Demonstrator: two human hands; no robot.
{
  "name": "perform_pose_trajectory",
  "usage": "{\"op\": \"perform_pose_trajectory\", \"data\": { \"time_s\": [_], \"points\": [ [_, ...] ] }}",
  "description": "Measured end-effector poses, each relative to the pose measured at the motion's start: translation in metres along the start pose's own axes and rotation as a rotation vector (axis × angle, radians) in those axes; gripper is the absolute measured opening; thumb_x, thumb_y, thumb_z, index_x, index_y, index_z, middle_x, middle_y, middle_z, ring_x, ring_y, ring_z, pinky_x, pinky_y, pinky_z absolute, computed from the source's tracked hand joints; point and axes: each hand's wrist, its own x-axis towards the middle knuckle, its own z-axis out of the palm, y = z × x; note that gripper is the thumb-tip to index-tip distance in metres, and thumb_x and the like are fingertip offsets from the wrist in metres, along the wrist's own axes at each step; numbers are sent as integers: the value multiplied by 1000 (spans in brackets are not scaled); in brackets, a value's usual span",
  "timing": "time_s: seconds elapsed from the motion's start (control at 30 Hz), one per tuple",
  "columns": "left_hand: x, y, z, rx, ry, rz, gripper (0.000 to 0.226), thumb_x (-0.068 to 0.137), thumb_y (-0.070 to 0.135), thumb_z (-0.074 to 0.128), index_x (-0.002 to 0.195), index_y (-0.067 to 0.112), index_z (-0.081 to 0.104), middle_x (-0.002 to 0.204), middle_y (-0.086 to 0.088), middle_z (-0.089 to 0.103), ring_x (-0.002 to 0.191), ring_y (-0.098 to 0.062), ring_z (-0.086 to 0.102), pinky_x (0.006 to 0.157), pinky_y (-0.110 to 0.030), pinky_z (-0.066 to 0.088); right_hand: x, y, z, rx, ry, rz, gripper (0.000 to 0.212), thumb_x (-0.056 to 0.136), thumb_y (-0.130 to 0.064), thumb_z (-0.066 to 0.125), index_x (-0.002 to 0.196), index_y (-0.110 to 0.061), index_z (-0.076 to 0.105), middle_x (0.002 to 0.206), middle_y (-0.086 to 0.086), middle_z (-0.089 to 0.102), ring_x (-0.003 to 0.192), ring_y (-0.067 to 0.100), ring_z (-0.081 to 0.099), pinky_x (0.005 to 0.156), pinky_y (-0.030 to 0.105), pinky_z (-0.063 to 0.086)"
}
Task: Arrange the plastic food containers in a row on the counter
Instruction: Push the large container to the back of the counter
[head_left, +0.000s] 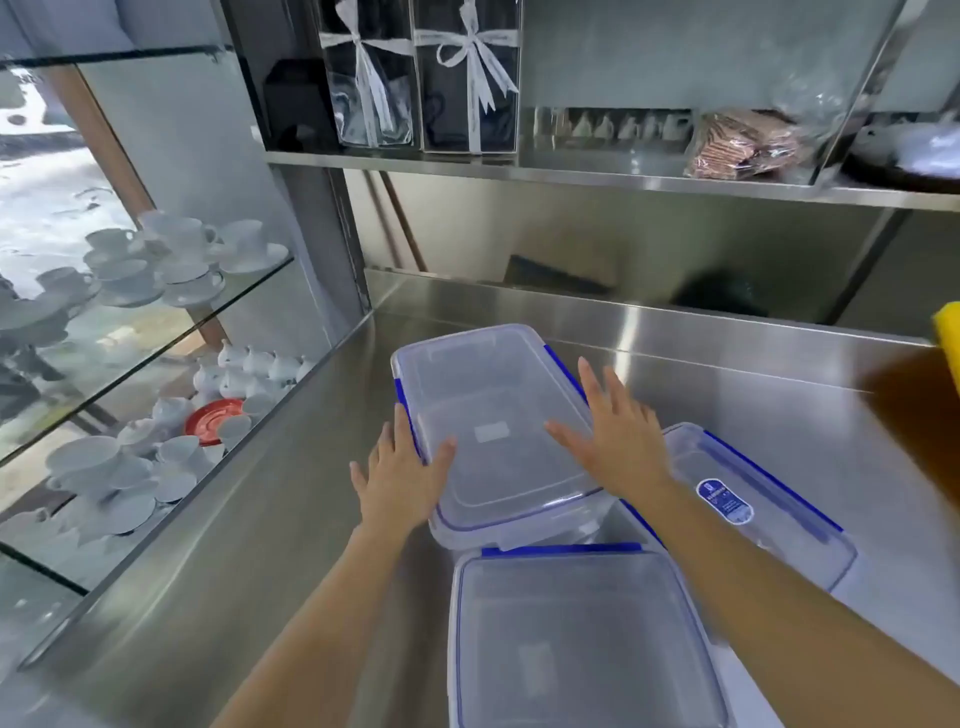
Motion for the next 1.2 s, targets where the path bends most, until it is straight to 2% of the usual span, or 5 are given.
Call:
{"op": "perform_pose_trajectory", "data": {
  "time_s": [0.13,0.6,0.8,1.0,1.2],
  "points": [
    [4,9,-5,-524,-161,-221,68,82,45,58,131,13,23,127,-9,54,109,-33,58,98,-52,46,5,-1,7,261,-119,161,84,85,-61,45,149,-24,5,157,8,21,136,32,35,105,48,34],
    [2,8,-13,-555,-307,-221,45,82,22,69,102,9,31,98,-3,52,78,-12,55,59,-26,47,30,0,20,523,-132,305,63,79,-47,66,123,-14,37,120,9,52,102,27,57,88,44,52],
    [31,-6,-12,-384,219,-139,53,85,33,61,122,0,41,127,-19,47,118,-38,47,97,-47,41,28,-18,30,889,-178,197,58,77,-35,73,124,-22,41,120,-1,56,105,18,57,74,21,48],
    [27,-27,-19,-230,-75,-17,126,61,48,81,148,14,-4,159,-3,-7,146,-26,-4,120,-46,10,22,-11,53,723,-542,-128,140,52,-42,87,140,-46,-21,156,-16,-20,144,9,-18,119,44,11],
    [54,-35,-25,-93,-137,82,128,64,50,77,147,17,-15,158,0,-17,146,-24,-12,120,-44,4,39,-23,67,627,-422,-97,141,54,-49,85,138,-45,-28,157,-11,-22,141,4,-9,115,41,19]
  ]
}}
